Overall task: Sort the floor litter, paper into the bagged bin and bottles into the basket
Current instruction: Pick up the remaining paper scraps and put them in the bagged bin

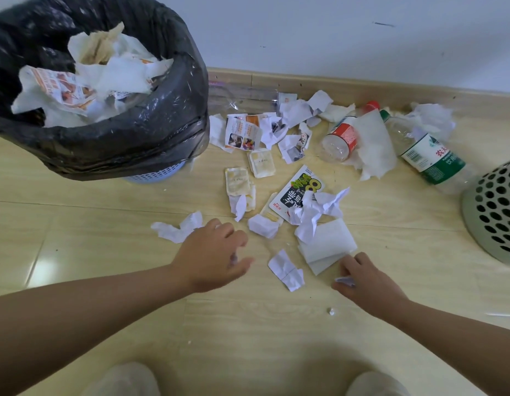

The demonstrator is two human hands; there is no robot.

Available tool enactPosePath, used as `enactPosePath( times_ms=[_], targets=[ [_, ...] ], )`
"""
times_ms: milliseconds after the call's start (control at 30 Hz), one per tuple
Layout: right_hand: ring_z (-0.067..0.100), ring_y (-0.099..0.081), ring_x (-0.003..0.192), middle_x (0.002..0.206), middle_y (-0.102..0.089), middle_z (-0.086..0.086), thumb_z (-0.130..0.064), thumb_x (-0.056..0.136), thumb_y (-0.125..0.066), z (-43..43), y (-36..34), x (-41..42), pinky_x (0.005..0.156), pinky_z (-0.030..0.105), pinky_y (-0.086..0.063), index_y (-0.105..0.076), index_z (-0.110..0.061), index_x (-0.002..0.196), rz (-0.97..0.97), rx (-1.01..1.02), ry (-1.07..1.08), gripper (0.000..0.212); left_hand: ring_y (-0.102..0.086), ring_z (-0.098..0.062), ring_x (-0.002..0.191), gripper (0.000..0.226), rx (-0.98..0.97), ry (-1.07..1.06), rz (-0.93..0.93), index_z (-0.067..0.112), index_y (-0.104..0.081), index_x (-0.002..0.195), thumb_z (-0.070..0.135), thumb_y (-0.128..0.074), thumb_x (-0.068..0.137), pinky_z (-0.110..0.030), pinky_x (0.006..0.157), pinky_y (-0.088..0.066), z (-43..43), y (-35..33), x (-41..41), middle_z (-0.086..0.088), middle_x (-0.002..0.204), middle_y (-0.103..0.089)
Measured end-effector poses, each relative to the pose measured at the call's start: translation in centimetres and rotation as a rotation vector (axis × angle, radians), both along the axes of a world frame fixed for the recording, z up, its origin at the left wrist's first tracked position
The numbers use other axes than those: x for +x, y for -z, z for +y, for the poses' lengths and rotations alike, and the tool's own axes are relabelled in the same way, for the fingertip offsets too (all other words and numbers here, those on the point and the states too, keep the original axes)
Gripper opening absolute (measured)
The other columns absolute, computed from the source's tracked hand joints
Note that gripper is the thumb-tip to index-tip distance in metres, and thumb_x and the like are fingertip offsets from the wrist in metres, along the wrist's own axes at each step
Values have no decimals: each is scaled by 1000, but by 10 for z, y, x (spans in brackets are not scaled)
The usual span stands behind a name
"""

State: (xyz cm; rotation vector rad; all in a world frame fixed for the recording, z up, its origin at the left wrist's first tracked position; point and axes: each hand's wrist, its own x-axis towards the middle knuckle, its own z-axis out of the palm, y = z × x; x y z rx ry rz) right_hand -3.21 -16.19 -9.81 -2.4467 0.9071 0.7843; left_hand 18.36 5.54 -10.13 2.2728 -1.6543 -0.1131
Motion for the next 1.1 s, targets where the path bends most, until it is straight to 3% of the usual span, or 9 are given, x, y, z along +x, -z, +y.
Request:
enactPosePath(
  times_ms=[100,167,400,500,567,733,900,1000,1100],
  targets=[
    [21,-46,75,86,-34,-6,-37,92,-53,3,-2,2,67,32,-41,-30,-27,75,5,53,-40,30,-49,-15,62,55,97,177,-80,33,-55,106,70,-42,67,-24,49,-39,-14,12,-14,7,69,-50],
    [19,-45,71,79,-35,-7,-36,90,-54,5,-4,4,61,28,-37,-26,-30,68,9,60,-85,37,-50,-16,65,61,142,262,-166,38,-53,109,73,-47,60,-24,54,-40,-28,20,-27,5,76,-52],
    [19,-34,62,67,-34,-3,-22,86,-47,11,-13,17,53,26,-25,-21,-25,64,-12,49,-91,35,-54,-18,61,29,198,317,-117,31,-65,65,49,-79,47,-18,50,-34,-61,34,-62,5,72,-57],
    [15,-28,55,63,-33,-2,-18,85,-47,14,-17,22,52,27,-23,-21,-23,64,-47,78,-17,33,-52,-19,58,8,105,326,-19,25,-60,59,31,-65,62,-17,46,-36,-48,41,-51,4,70,-54],
    [15,-26,53,60,-33,-2,-17,86,-47,18,-19,25,50,26,-22,-21,-23,66,-63,97,-10,33,-50,-19,56,14,99,330,12,23,-59,57,27,-47,64,-17,43,-37,-37,42,-37,3,67,-52],
    [18,-34,52,59,-38,-5,-17,89,-43,26,-17,41,48,26,-23,-25,-29,76,-100,112,-69,26,-45,-17,55,10,116,246,93,16,-44,52,19,-53,56,-17,41,-24,-9,33,0,3,64,-47],
    [29,-50,74,73,-46,-9,-14,95,-37,43,-26,81,59,30,-35,-42,-21,102,-231,88,-109,12,-30,-11,66,11,-106,116,-2,24,-31,69,15,-35,63,-26,48,-35,9,16,31,5,61,-43],
    [27,-52,82,112,-54,-2,-23,100,-34,55,-28,113,66,31,-40,-41,-19,123,-289,5,-139,24,-42,-15,78,37,-121,-129,-114,25,-44,87,4,-56,59,-23,42,-43,16,5,50,1,77,-60],
    [27,-58,99,124,-49,2,-32,98,-39,67,-20,136,69,33,-43,-33,-24,134,-239,-21,-142,37,-55,-28,75,65,78,-271,-117,27,-47,103,1,-76,51,-27,39,-47,25,6,54,-5,102,-62]
  ],
)
